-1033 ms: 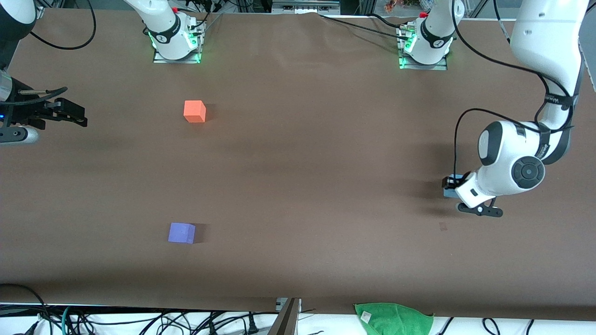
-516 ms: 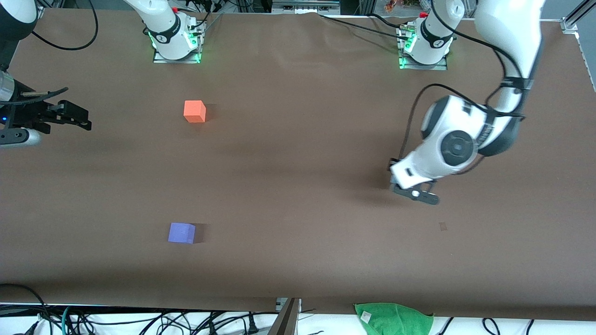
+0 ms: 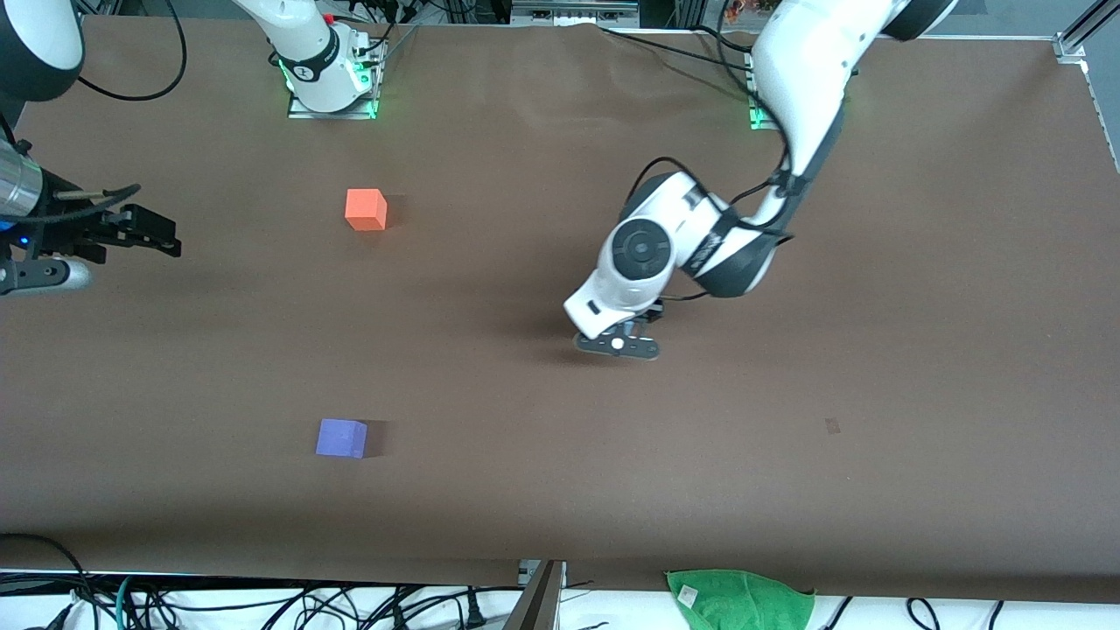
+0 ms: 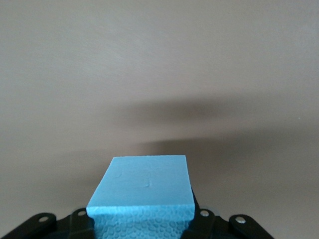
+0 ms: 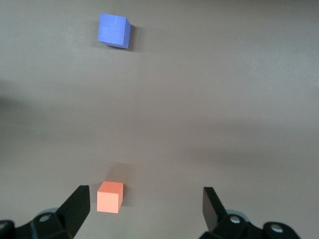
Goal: Place blue block between orange and purple blocks
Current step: 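Carry the blue cube toward the table middle with the left gripper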
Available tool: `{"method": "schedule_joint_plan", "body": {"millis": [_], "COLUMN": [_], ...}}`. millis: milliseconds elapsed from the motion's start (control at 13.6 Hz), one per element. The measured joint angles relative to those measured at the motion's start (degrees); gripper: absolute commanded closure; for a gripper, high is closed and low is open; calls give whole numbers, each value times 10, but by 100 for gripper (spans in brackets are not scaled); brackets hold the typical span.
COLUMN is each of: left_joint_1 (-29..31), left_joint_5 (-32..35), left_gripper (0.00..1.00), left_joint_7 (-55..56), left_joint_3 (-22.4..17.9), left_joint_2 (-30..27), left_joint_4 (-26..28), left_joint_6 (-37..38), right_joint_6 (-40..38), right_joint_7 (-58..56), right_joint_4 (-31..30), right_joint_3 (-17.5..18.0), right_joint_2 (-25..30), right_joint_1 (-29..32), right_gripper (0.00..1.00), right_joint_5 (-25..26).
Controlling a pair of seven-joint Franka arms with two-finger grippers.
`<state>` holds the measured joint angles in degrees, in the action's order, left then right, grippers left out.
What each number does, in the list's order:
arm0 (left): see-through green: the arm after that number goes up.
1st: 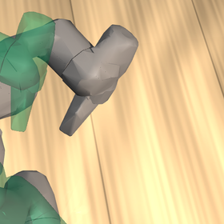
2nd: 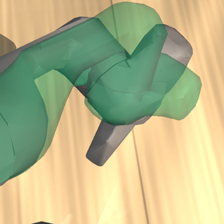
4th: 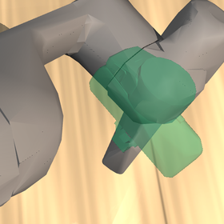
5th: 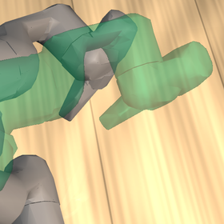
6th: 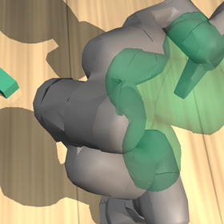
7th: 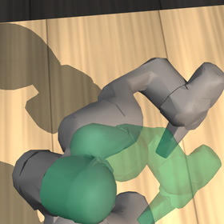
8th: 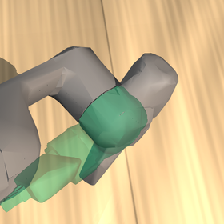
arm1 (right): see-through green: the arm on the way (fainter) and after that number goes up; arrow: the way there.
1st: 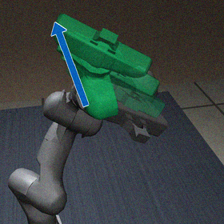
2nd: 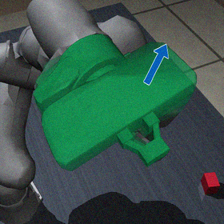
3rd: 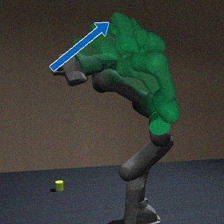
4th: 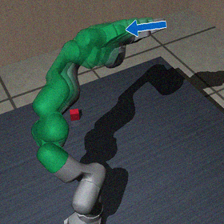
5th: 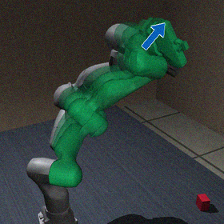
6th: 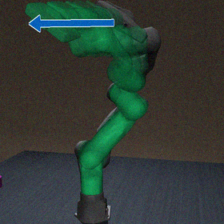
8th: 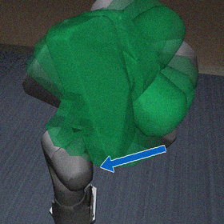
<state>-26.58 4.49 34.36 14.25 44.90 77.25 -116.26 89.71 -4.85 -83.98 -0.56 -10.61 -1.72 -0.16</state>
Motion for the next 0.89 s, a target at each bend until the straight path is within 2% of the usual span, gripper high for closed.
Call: {"method": "schedule_joint_plan", "body": {"millis": [221, 295, 369, 443, 885], "left_joint_1": [-36, -46, -54, -61, -53], "left_joint_5": [0, 0, 0, 0, 0], "left_gripper": [88, 76, 10, 0, 0], "left_joint_7": [64, 87, 104, 112, 114], "left_joint_3": [-1, 0, -1, -1, -9], "left_joint_2": [51, 61, 69, 74, 65], "left_joint_4": [-12, -14, -15, -17, -43], "left_joint_6": [-40, -52, -57, -62, -53], "right_joint_6": [1, 1, 1, 2, 21], "right_joint_7": [0, 0, 0, 0, 2], "right_joint_4": [-1, -1, -1, -1, -2], "right_joint_3": [0, 0, 0, 0, 1], "right_joint_2": [-13, -19, -25, -31, -62], "right_joint_1": [1, 1, 1, 1, -1], "right_gripper": [0, 0, 0, 0, 0], "right_joint_5": [0, 0, 0, 0, -1]}}
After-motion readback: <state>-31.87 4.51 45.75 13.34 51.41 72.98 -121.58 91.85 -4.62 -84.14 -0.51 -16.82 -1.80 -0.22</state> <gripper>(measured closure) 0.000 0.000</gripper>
